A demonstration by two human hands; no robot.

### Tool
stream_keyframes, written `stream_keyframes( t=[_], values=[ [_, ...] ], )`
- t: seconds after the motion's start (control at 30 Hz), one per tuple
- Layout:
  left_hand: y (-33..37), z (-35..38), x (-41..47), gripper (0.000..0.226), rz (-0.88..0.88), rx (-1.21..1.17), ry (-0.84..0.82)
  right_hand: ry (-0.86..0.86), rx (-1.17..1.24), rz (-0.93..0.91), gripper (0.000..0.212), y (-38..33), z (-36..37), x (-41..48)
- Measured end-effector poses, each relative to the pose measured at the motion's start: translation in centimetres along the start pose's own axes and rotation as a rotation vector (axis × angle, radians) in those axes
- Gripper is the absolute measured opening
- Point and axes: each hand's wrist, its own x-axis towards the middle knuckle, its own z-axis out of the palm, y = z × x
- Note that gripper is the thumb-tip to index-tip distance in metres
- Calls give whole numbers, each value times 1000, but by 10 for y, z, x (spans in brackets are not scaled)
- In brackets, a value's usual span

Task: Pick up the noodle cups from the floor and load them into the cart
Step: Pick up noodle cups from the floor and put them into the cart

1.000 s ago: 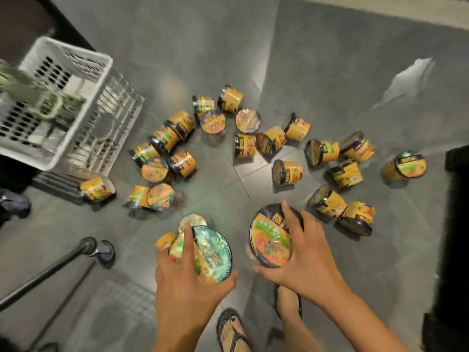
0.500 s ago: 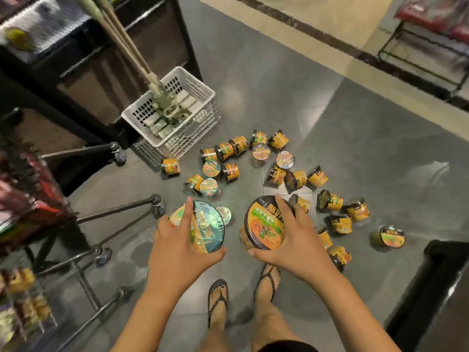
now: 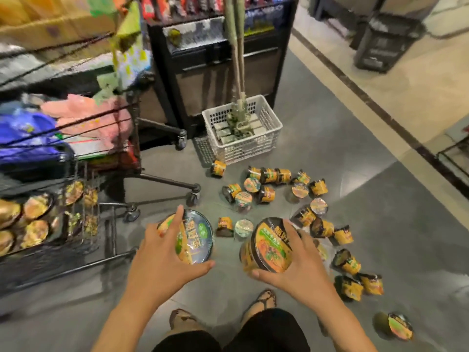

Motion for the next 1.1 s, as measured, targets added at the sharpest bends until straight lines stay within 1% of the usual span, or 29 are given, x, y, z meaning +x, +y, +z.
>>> stream_keyframes(
  t=[0.13, 0.33, 0.4, 0.53, 0.67, 0.83, 0.97, 1.1],
  values=[
    [-58, -38, -24, 128, -47, 6, 60, 17, -85, -81, 124, -53, 28, -6],
    [-139, -74, -52, 126, -138, -39, 159, 34, -85, -220, 126, -124, 74, -8],
    [-166, -84, -61, 127, -156, -40, 171, 12, -91, -249, 127, -143, 93, -6],
    [-217, -100, -79, 127, -237, -64, 195, -61, -37, -263, 139, -171, 132, -2],
    [-256, -106, -86, 129, -354, -135, 235, -135, -61, -286, 139, -190, 153, 9],
    [-285, -123, -78, 127, -483, -230, 295, -196, -137, -289, 138, -234, 171, 54],
    [-310, -142, -59, 125, -543, -369, 380, -288, -185, -359, 137, -290, 196, 106],
    [-339, -160, -15, 126, -637, -403, 445, -374, -250, -506, 139, -362, 231, 174]
  ],
)
